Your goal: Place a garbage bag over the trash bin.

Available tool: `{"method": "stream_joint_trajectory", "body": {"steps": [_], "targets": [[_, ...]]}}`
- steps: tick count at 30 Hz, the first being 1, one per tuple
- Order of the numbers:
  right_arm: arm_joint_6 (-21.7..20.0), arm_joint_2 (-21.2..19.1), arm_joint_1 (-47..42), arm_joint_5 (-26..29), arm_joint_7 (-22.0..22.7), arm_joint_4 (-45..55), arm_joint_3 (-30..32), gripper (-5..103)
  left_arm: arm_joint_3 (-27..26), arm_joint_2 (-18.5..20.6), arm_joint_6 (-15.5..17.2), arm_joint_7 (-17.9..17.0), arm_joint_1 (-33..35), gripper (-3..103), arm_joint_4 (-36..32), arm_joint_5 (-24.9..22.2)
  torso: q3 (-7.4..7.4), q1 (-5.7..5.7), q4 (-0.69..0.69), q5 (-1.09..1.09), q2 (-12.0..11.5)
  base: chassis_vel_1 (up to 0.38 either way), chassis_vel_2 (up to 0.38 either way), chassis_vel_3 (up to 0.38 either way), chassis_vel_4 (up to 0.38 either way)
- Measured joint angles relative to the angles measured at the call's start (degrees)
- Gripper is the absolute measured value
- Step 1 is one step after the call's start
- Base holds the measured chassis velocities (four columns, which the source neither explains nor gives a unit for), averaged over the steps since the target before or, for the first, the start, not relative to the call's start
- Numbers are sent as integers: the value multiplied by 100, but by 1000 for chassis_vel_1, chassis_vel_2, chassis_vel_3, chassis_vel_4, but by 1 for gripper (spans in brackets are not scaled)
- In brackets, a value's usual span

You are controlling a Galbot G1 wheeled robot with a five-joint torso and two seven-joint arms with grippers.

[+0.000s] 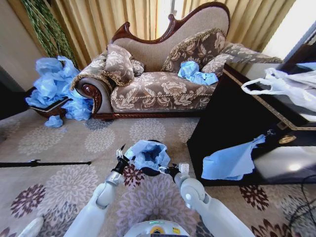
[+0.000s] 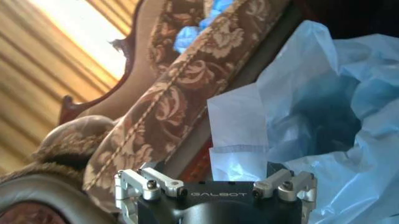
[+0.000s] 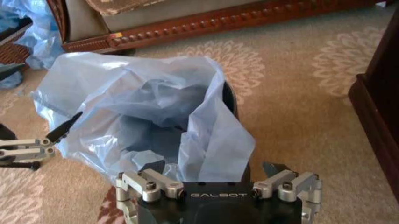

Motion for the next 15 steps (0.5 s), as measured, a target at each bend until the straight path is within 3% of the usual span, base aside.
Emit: {"method": "stream_joint_trajectory", "body": {"steps": [1, 4, 6, 10, 11, 13, 15], "targets": [[0, 0, 0, 0, 0, 0, 0, 100, 0, 0, 0, 0, 0, 103, 0, 0, 0, 0, 0, 0, 0, 0, 0, 0, 0], [8, 18, -76, -62, -12, 23, 124, 100, -13, 121, -71, 661, -172, 92, -21, -45, 0, 0, 1, 0, 0, 0, 0, 0, 0], [13, 27, -101, -88, -24, 24, 175, 100, -8, 164, -79, 771, -221, 88, -44, -82, 0, 0, 0, 0, 0, 0, 0, 0, 0], [72, 104, -154, -175, -111, -41, 276, 100, 35, 251, -37, 812, -300, 81, -47, -188, 0, 0, 0, -1, 0, 0, 0, 0, 0], [157, 180, -167, -186, -252, -135, 351, 100, 69, 299, 25, 787, -331, 73, -45, -313, 0, 0, 0, 0, 0, 0, 0, 0, 0], [245, 239, -172, -201, -425, -244, 421, 100, 90, 326, 70, 755, -350, 73, -46, -400, 0, 0, 1, 0, 0, 0, 0, 0, 0], [496, 325, -185, -266, -841, -486, 547, 100, 116, 380, 139, 702, -390, 64, -45, -580, 0, 0, 1, 0, 0, 0, 0, 0, 0]]}}
